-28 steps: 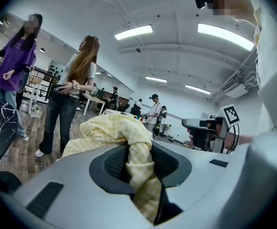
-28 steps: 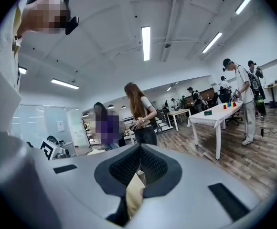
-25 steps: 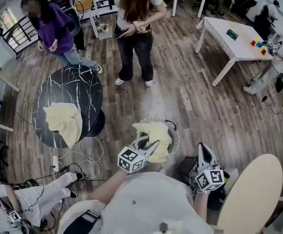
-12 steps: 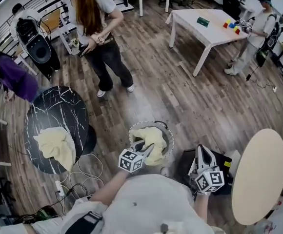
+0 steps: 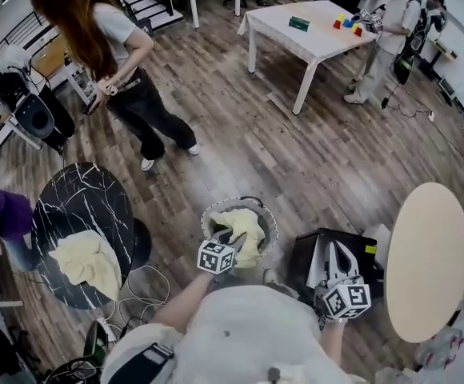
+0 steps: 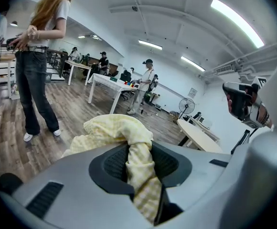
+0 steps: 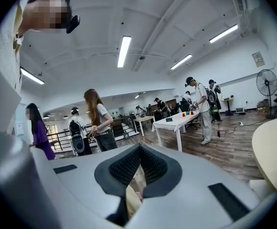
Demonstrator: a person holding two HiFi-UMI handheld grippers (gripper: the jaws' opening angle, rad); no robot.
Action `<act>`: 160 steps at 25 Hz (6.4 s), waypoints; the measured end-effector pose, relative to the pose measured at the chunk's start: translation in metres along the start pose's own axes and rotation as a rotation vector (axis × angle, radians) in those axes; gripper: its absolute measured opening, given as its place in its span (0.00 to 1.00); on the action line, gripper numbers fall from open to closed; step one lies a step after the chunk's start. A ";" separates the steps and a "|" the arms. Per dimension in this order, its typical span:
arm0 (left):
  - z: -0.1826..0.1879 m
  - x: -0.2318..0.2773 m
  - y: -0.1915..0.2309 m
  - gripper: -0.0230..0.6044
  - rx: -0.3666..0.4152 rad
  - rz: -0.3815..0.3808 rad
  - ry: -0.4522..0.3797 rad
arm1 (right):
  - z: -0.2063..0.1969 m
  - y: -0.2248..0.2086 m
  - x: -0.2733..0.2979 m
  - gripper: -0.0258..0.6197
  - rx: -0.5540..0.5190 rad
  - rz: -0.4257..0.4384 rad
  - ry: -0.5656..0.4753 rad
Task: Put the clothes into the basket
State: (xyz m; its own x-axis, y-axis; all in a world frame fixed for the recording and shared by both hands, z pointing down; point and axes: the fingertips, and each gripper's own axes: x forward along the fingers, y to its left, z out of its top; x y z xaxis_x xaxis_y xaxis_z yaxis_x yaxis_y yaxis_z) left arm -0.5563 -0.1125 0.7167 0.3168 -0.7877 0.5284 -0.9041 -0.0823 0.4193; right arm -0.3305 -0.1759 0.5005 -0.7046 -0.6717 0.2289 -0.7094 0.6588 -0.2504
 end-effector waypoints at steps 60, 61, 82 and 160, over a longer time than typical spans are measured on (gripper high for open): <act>-0.098 0.177 0.104 0.26 -0.039 0.116 0.353 | -0.072 -0.028 0.009 0.05 0.024 -0.101 0.170; -0.099 0.177 0.101 0.26 -0.032 0.115 0.358 | -0.071 -0.030 0.010 0.05 0.028 -0.101 0.172; -0.045 0.145 0.050 0.07 -0.001 0.116 0.198 | -0.054 -0.040 0.038 0.05 0.027 0.028 0.165; 0.217 -0.134 -0.174 0.07 0.217 0.181 -0.612 | 0.124 0.001 -0.009 0.05 -0.095 0.352 -0.136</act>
State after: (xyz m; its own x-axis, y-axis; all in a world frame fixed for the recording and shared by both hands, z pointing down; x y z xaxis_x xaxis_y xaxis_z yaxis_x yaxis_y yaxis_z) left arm -0.5033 -0.1250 0.4124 -0.0067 -0.9993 0.0359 -0.9850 0.0128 0.1721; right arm -0.3228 -0.2117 0.3814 -0.9009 -0.4337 0.0167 -0.4279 0.8811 -0.2014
